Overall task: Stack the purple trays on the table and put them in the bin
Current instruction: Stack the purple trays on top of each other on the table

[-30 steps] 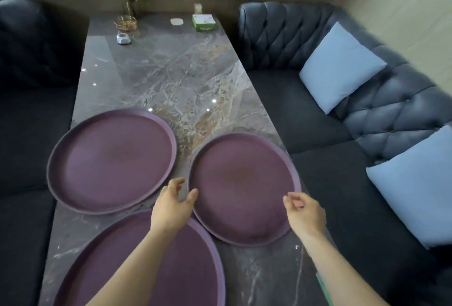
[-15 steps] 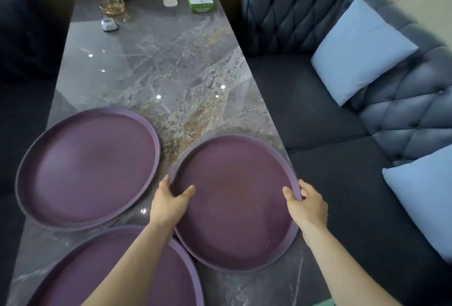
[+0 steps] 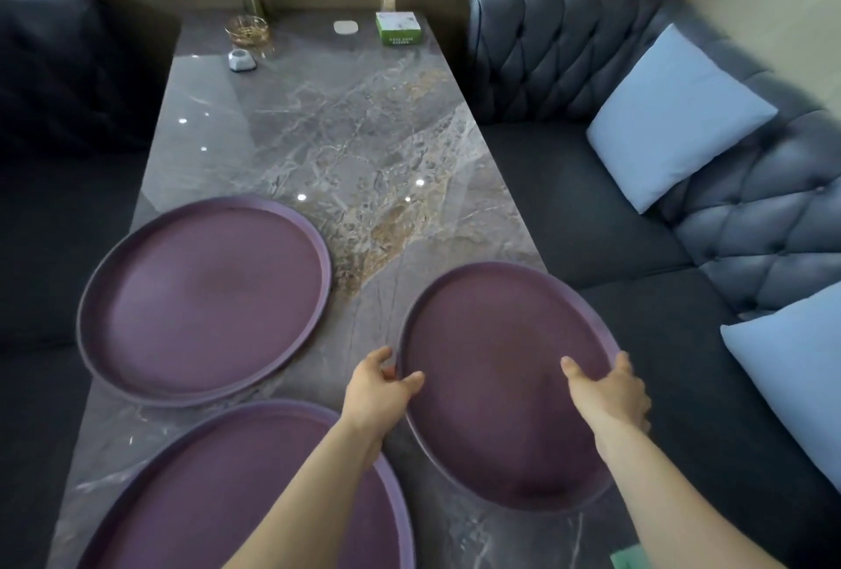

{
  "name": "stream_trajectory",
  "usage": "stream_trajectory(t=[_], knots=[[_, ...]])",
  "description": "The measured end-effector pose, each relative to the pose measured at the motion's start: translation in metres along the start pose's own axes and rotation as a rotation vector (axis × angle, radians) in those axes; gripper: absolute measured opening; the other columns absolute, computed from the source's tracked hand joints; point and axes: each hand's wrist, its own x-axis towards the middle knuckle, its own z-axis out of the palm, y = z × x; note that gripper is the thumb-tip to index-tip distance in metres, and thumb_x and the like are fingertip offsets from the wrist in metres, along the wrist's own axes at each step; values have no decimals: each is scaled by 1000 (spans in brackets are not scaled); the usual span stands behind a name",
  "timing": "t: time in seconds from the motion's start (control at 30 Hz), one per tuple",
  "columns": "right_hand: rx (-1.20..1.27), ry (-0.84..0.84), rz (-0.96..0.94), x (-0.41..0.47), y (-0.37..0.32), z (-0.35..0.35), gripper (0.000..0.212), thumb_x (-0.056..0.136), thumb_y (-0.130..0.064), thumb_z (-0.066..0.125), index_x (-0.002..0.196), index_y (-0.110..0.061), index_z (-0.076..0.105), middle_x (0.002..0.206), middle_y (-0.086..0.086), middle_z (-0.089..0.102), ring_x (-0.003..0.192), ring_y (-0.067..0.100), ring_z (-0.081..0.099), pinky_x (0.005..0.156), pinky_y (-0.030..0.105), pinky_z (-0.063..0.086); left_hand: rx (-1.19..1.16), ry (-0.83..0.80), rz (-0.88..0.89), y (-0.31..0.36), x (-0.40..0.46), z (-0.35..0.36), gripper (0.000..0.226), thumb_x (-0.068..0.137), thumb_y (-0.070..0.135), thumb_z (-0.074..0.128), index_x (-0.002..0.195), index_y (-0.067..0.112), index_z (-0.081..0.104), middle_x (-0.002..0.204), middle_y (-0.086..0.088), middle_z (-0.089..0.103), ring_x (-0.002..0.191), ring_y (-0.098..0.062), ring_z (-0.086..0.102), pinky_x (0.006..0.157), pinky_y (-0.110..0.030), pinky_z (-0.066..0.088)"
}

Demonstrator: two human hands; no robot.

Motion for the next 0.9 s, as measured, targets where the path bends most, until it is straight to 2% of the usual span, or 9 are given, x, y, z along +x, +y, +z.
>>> stream_trajectory(t=[0.07, 0.13, 0.27, 0.47, 0.6, 0.67, 0.77, 0.9], knots=[[-6, 20, 24, 5, 8, -4, 95, 83, -56, 67, 157, -24, 16, 159, 18, 29, 139, 44, 37, 109, 63, 31, 0, -17, 26, -2, 1, 5, 52, 80, 9, 73, 130, 11, 59, 104, -4, 76, 79, -14, 72, 65, -25, 54], [55, 2, 64, 10, 17, -6, 91, 84, -51, 69, 156, -24, 21, 158, 16, 33, 137, 45, 41, 109, 62, 34, 28, 1, 53, 0, 0, 7, 41, 77, 8, 71, 117, 16, 67, 87, 3, 78, 68, -12, 71, 58, -25, 53], [179, 26, 123, 17, 29, -10, 72, 89, -35, 70, 150, -17, 37, 152, 14, 45, 133, 41, 48, 107, 55, 43, 128, 94, 94, 9, 3, 3, 43, 70, 13, 66, 105, 37, 66, 88, 8, 77, 80, -21, 73, 77, -43, 60], [152, 92, 107, 0, 17, -15, 52, 92, -27, 66, 141, -14, 52, 139, 14, 59, 121, 41, 58, 98, 52, 51, 169, 140, 130, 16, -3, -31, 48, 71, 15, 67, 115, 33, 68, 94, 7, 76, 82, -19, 73, 81, -44, 59], [128, 88, -9, -26, 2, -10, 27, 91, -26, 66, 116, -17, 70, 107, 10, 72, 97, 37, 65, 85, 44, 55, 211, 239, 151, 9, -23, -75, 50, 74, 14, 69, 120, 34, 66, 94, 6, 73, 86, -21, 71, 84, -41, 56], [111, 75, -86, -46, -7, -2, 20, 89, -25, 67, 108, -17, 72, 102, 9, 73, 97, 37, 65, 81, 41, 54, 226, 311, 155, -1, -40, -103, 49, 75, 12, 69, 119, 33, 66, 92, 7, 72, 89, -22, 69, 83, -38, 53], [132, 33, -206, -85, -15, 16, 17, 87, -19, 70, 103, -13, 73, 100, 11, 75, 100, 37, 66, 84, 40, 53, 266, 414, 145, -26, -65, -148, 47, 75, 11, 66, 117, 32, 66, 95, 10, 71, 94, -20, 67, 79, -34, 47], [139, -36, -287, -139, -10, 49, 4, 83, -14, 74, 87, -17, 73, 83, 6, 75, 88, 33, 69, 80, 38, 55, 344, 550, 101, -68, -97, -202, 36, 78, 20, 68, 112, 31, 68, 99, 4, 74, 98, -27, 66, 81, -39, 48]])
